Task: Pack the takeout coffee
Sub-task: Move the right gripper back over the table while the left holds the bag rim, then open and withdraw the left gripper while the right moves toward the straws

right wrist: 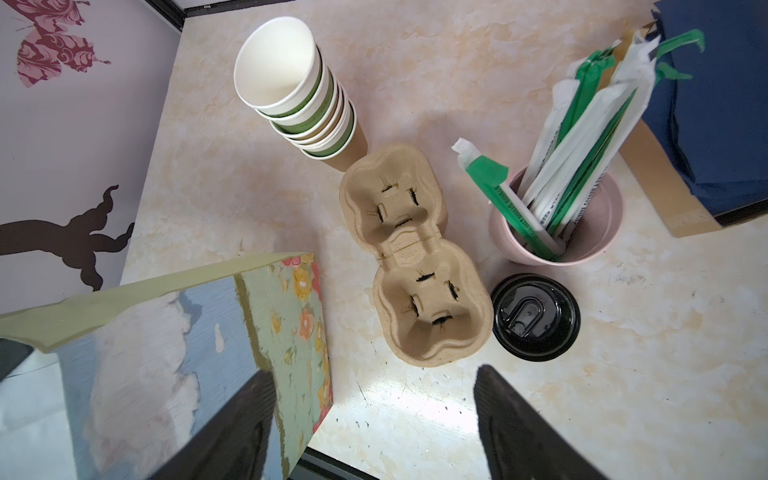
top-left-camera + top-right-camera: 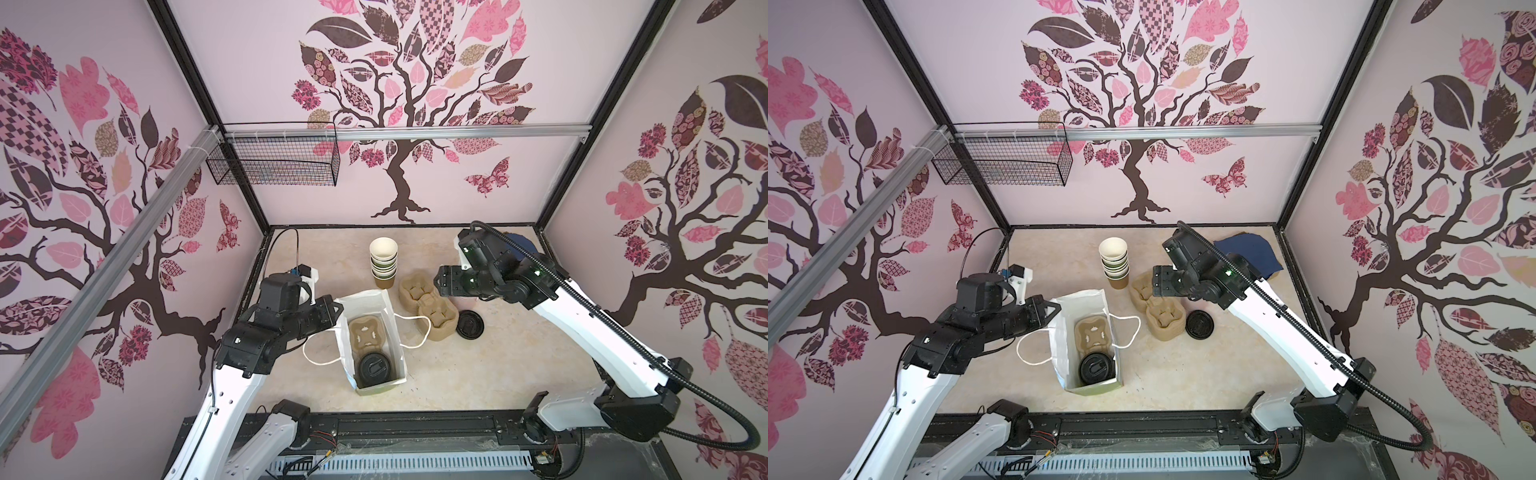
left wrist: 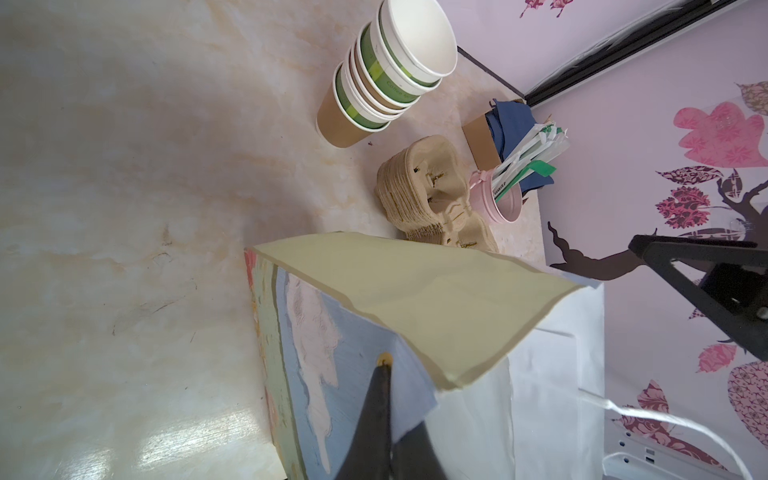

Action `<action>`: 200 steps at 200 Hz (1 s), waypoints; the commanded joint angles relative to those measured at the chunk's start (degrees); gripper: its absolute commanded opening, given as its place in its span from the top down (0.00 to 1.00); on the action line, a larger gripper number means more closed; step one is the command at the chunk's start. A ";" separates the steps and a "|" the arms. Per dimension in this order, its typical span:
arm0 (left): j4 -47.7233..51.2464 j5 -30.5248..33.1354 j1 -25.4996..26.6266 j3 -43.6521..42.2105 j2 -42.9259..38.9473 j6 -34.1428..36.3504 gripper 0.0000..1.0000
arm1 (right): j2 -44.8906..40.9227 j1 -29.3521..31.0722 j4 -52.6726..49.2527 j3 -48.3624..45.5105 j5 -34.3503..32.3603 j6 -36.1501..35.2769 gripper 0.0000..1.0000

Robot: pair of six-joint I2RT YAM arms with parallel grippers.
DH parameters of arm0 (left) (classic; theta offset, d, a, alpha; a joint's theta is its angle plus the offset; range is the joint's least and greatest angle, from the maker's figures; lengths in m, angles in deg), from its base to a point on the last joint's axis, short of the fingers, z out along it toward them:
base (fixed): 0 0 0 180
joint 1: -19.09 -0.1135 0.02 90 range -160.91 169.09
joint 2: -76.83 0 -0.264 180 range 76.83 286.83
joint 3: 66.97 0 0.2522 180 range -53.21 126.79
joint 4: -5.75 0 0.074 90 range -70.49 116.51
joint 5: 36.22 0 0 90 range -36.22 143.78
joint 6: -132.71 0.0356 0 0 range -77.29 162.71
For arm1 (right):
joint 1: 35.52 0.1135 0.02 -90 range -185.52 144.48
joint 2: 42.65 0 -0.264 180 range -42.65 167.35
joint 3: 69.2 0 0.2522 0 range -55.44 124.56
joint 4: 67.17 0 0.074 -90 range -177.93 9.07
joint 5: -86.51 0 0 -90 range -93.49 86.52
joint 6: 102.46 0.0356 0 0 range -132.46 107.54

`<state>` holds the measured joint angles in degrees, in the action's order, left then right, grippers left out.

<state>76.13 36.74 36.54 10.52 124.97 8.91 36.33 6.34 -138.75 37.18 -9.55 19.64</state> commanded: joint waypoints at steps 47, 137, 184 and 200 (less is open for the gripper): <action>-2.91 -3.55 0.05 -2.24 -2.12 3.00 1.00 | 0.52 -0.55 -0.62 1.46 0.09 0.11 0.22; -6.14 -7.89 0.04 -5.76 -7.81 6.91 1.00 | -0.18 -0.82 -0.25 0.20 0.52 0.51 0.22; -6.16 -10.12 0.06 -6.39 -9.65 10.06 1.00 | -0.02 -1.00 -0.18 -0.04 0.65 0.49 0.21; -6.29 -9.76 0.04 -6.68 -10.17 10.22 1.00 | -0.05 -1.13 -0.06 -0.09 0.71 0.55 0.21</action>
<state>71.76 28.02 36.54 5.62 115.81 16.91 36.31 5.80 -138.55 37.11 -9.16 19.68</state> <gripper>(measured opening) 0.050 0.787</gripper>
